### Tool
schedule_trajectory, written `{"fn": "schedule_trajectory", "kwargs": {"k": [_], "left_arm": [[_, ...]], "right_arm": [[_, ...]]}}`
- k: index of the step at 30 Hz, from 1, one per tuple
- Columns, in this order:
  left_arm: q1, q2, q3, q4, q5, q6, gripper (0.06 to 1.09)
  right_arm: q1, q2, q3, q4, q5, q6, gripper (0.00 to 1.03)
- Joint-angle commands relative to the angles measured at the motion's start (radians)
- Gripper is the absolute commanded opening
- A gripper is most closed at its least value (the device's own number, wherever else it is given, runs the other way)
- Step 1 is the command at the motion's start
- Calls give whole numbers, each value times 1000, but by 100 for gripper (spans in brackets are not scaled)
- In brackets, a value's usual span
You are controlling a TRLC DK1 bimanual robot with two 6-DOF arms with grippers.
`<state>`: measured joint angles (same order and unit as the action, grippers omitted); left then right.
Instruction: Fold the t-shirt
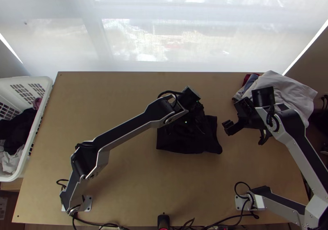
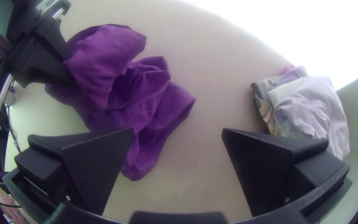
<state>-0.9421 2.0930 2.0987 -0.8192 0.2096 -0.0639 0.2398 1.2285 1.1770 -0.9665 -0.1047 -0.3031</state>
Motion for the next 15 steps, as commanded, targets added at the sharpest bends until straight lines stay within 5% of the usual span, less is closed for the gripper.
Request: {"fn": "schedule_trajectory", "kwargs": {"k": [1,15], "left_arm": [[-34,64,47,2,-1,-1,9],[-69,180,116,2,1,-13,9]], "right_arm": [[0,-14,-17,0,-1,-2,99],[6,-18,-46,3,-3,-1,99]]}}
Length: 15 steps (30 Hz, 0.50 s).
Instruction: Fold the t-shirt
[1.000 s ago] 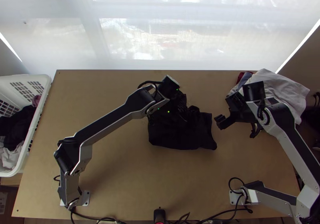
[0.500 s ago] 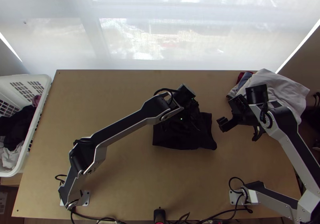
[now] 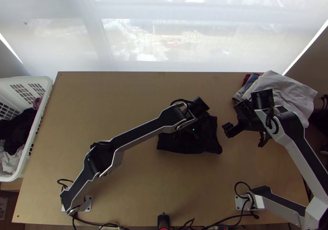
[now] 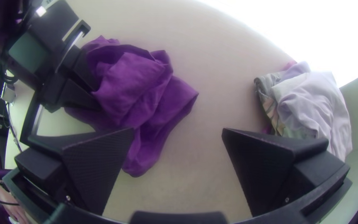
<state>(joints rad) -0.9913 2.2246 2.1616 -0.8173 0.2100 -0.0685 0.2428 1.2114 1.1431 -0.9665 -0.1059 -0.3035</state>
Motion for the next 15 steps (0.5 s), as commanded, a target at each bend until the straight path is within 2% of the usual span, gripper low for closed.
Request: {"fn": "schedule_trajectory", "kwargs": {"k": [1,3,4,6,9,10,12,15], "left_arm": [[-23,53,66,0,0,-8,9],[-27,63,70,7,-1,-8,10],[-27,64,70,7,-1,-8,20],[-21,61,70,-2,-1,-19,63],[3,23,69,-25,-4,-17,92],[11,3,69,-42,-8,-13,98],[29,-49,67,-65,-20,-2,103],[71,-152,50,-109,-31,18,103]], "right_arm": [[3,-1,-13,5,-2,0,99],[3,2,-13,11,-2,1,99],[3,2,-14,11,-2,1,99],[3,2,-22,12,-2,0,99],[3,2,-39,14,-2,-2,99],[4,4,-42,15,-2,-2,99],[16,11,-48,23,-2,-2,99],[43,36,-39,55,-2,-2,99]]}}
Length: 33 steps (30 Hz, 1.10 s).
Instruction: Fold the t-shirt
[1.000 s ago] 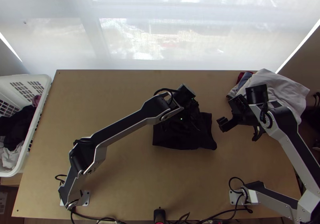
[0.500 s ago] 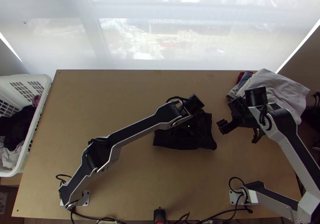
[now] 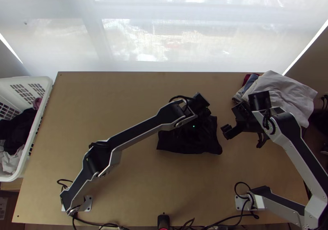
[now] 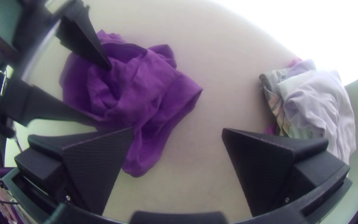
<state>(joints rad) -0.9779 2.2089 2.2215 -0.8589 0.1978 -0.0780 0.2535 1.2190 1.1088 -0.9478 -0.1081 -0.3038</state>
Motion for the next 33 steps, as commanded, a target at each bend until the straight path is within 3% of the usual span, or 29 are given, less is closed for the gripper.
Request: {"fn": "schedule_trajectory", "kwargs": {"k": [1,6,14,21,26,33], "left_arm": [[76,-167,-11,-95,-20,35,103],[200,-318,-146,-173,-29,103,103],[289,-526,-586,-9,-29,155,102],[278,-575,-669,18,-61,122,102],[278,-592,-678,9,-78,119,102],[271,-595,-700,0,-83,127,102]], "right_arm": [[43,40,2,55,1,-1,99],[139,159,131,92,1,3,99],[337,393,416,92,1,14,99],[464,517,474,93,2,5,99],[449,528,338,129,4,-9,99],[328,419,152,175,2,-32,99]]}}
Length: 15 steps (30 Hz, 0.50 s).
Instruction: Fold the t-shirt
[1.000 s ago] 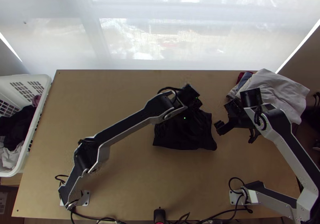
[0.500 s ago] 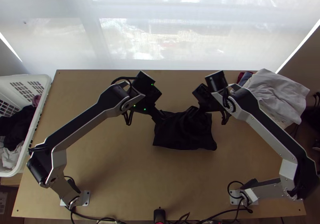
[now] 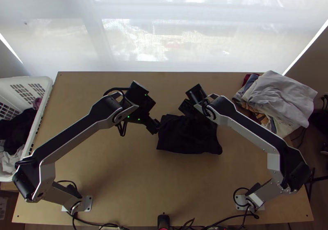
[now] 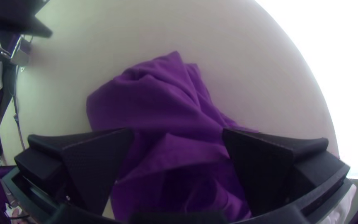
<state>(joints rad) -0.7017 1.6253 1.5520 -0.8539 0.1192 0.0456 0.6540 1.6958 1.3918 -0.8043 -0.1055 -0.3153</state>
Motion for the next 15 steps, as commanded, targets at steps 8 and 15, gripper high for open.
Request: {"fn": "schedule_trajectory", "kwargs": {"k": [8,15], "left_arm": [[-32,34,10,-4,-18,10,102],[-30,48,3,-5,-18,11,102]], "right_arm": [[-229,-171,-241,31,0,-67,99],[-338,-251,-352,39,-2,-111,99]]}}
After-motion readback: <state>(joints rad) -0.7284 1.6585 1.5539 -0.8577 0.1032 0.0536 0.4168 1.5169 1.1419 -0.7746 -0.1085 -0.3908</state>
